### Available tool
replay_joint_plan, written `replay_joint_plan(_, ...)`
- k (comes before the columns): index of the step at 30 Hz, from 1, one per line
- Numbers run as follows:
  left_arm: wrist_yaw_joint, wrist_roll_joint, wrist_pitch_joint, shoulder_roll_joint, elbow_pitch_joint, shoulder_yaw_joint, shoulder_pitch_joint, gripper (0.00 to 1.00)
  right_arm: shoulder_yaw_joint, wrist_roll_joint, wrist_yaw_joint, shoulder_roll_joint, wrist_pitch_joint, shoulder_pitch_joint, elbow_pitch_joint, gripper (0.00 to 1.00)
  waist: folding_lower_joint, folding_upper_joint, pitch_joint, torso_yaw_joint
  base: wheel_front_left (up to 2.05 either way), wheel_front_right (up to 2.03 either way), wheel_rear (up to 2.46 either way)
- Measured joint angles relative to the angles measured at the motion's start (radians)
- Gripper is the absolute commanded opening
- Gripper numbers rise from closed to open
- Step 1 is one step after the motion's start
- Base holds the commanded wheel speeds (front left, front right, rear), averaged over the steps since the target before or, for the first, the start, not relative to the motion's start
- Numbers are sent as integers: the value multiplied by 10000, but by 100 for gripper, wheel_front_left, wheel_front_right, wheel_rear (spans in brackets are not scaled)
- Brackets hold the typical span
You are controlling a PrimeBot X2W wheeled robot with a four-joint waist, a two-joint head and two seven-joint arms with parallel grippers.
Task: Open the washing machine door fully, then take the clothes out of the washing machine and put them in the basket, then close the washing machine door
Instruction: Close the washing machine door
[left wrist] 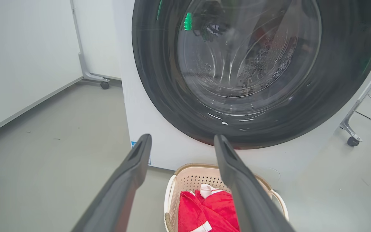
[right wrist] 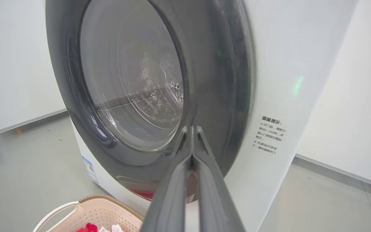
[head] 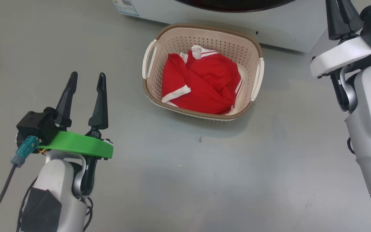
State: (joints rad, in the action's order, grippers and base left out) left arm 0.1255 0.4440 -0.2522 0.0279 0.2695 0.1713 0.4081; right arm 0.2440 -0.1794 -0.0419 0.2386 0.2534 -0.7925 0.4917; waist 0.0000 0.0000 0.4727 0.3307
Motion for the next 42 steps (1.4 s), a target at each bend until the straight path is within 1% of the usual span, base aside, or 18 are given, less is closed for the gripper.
replay_joint_plan(4,0,-59,0,194,58,-130,-162,100,-138,-136,19,-238,0,398,-334,0,0,0,-418,-270,0,0,0)
replay_joint_plan(10,0,-142,0,359,90,-458,-594,100,-364,-337,171,-623,0,1293,-619,0,0,0,-1041,-767,0,0,0)
replay_joint_plan(13,0,-182,0,483,123,-529,-858,100,-477,-506,198,-826,0,1800,-725,0,0,0,-1361,-1039,0,0,0)
replay_joint_plan(16,0,-253,0,522,159,-669,-1181,100,-568,-541,305,-941,0,2351,-869,0,0,0,-1694,-1309,0,0,0)
replay_joint_plan(19,0,-263,0,556,186,-819,-1621,100,-702,-683,359,-1204,0,3108,-999,0,0,0,-2147,-1668,0,0,0)
replay_joint_plan(26,0,-265,0,596,167,-974,-2248,100,-769,-744,355,-1283,0,4113,-1298,0,0,0,-2804,-2332,0,0,0)
replay_joint_plan(32,0,-339,0,594,113,-978,-2522,100,-863,-744,345,-1292,-2,4660,-1597,0,0,0,-3211,-2796,0,0,0)
replay_joint_plan(42,0,-422,0,575,-128,-968,-2677,100,-1221,-836,372,-1452,0,5531,-2182,0,0,0,-3516,-3193,0,0,0)
